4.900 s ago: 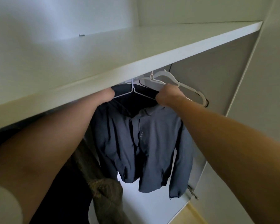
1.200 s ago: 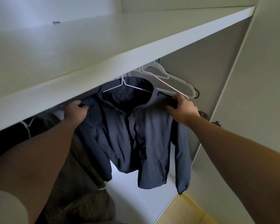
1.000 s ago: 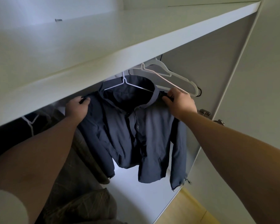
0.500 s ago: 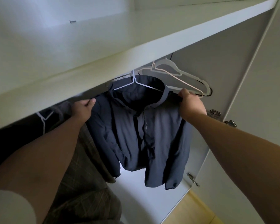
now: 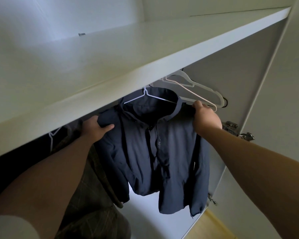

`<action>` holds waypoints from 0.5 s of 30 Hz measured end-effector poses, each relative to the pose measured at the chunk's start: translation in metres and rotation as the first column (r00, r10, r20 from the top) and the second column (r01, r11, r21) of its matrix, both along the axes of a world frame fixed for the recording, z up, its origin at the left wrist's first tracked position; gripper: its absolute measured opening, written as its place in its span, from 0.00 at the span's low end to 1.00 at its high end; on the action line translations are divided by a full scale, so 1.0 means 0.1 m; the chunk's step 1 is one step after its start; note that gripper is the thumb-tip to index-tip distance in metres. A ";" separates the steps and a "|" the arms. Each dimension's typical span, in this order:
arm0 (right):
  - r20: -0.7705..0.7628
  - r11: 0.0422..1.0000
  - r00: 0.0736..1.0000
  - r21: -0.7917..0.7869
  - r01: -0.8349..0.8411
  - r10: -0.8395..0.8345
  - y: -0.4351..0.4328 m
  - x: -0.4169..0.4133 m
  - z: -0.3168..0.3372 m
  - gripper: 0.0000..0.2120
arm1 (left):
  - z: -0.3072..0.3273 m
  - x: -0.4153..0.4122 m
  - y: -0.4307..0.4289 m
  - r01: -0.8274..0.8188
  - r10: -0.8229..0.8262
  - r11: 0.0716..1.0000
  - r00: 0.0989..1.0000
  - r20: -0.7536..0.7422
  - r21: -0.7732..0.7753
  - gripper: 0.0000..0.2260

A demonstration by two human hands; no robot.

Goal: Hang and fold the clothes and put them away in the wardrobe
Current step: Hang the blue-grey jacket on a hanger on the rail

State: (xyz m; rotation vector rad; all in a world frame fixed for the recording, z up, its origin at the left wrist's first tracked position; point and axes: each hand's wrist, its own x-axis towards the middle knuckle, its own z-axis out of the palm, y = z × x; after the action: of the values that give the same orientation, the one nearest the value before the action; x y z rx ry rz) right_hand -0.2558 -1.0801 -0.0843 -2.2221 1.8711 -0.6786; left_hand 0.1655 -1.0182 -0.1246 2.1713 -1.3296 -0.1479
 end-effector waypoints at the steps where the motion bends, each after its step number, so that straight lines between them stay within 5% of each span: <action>1: -0.005 1.000 1.000 0.006 -0.002 0.002 0.00 0.00 0.00 0.22 | 0.00 0.00 0.00 0.000 0.001 1.000 1.000 0.013 -0.005 0.22; 15: 0.070 0.995 0.997 0.098 0.015 -0.022 0.05 -0.08 -0.06 0.22 | 0.03 0.01 0.00 0.018 -0.017 1.000 0.994 0.110 -0.007 0.22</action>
State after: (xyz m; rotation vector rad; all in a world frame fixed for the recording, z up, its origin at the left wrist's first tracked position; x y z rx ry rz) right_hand -0.2634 -1.0754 -0.0904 -2.0955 1.8519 -0.6464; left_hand 0.1667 -1.0184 -0.1220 2.1889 -1.4078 -0.0294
